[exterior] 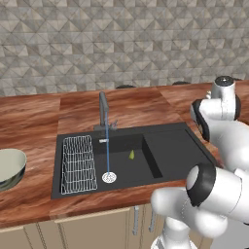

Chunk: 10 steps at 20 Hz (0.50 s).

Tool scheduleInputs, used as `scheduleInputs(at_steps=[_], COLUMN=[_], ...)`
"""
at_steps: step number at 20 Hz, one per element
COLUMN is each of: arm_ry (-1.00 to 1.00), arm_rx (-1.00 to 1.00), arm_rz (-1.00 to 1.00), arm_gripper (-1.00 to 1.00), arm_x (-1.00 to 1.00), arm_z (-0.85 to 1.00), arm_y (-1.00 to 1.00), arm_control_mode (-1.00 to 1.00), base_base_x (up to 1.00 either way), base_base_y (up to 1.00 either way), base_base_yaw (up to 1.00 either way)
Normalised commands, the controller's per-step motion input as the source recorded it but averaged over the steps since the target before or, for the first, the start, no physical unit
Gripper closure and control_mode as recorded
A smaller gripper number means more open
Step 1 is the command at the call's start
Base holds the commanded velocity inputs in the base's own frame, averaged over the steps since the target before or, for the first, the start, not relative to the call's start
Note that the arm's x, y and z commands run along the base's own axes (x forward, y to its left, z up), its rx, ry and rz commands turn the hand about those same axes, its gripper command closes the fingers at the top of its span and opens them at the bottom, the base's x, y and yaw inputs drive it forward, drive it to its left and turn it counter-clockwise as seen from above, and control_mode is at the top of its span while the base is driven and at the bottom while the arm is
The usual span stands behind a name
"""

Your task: Pick the avocados from the sink and place them in one bowl. Place the lemon wedge in the other bowl. Then turn off the sink faucet.

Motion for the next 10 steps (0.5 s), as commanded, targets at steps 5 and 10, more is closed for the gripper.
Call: scheduleInputs(at_steps=[5, 10], arm_ry=[0.00, 0.00], arm_rx=[0.00, 0.00], arm_rz=[-0.02, 0.00], arm_gripper=[1.00, 1.00], arm_x=[-0.01, 0.00], arm_z=[0.00, 0.00], arm_y=[-0.61, -0.40], arm_control_mode=[-1.00, -1.00], base_base_x=[0.00, 0.00], base_base_y=[0.00, 0.00], base_base_yaw=[0.00, 0.00])
